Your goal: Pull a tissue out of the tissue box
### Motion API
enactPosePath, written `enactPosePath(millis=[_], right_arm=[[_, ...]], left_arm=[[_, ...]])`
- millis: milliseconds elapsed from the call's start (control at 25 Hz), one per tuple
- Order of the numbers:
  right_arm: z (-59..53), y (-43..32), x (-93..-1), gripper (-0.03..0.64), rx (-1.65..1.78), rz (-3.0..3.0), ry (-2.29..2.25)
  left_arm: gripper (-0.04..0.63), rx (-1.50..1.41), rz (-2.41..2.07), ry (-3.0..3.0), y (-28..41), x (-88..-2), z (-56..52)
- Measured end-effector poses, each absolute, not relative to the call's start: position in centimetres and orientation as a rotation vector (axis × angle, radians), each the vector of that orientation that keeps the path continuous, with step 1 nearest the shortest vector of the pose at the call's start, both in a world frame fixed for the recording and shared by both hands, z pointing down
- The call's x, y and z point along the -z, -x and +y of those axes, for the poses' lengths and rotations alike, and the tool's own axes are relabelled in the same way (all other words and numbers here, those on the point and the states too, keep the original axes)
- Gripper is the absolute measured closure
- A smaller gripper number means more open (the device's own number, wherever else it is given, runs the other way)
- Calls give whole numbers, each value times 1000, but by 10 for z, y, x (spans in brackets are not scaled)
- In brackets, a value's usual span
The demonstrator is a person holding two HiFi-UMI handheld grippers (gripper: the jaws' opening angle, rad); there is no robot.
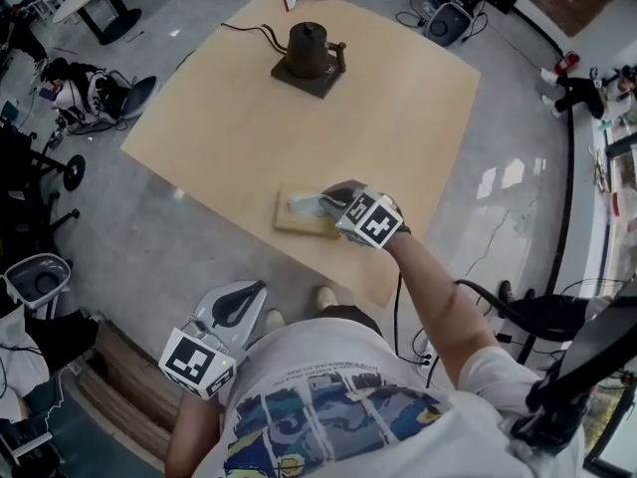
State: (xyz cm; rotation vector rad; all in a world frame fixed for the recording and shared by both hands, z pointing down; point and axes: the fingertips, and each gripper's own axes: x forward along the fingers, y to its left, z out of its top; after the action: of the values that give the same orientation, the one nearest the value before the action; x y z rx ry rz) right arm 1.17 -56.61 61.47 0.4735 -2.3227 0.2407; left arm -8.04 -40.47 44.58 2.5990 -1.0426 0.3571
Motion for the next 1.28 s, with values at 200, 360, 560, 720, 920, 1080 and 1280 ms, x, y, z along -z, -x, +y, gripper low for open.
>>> enactPosePath(millis=[200,360,560,720,920,1080,1280], right_arm=[[-564,-10,-596,614,-209,-2306,-537],[-558,-6,-578,614,-171,-2301,-582],[-551,-1,-559,614,-137,-2293,-654],[-542,2,-542,614,-113,-2294,-710],[-527,7,-518,614,-85,-2298,-780],[-511,6,-502,614,-50,-2280,-834],[-493,15,-478,614,-34,-2297,-873]], left_arm=[[592,-358,-992,-2646,87,-434,-402],[592,-349,-966,-2663,95,-430,-390],[592,-335,-934,-2689,110,-429,-377],[592,-325,-918,-2701,120,-428,-366],[592,-315,-889,-2720,131,-427,-351],[592,-297,-843,-2736,136,-430,-345],[592,-294,-793,-2753,142,-431,-340]])
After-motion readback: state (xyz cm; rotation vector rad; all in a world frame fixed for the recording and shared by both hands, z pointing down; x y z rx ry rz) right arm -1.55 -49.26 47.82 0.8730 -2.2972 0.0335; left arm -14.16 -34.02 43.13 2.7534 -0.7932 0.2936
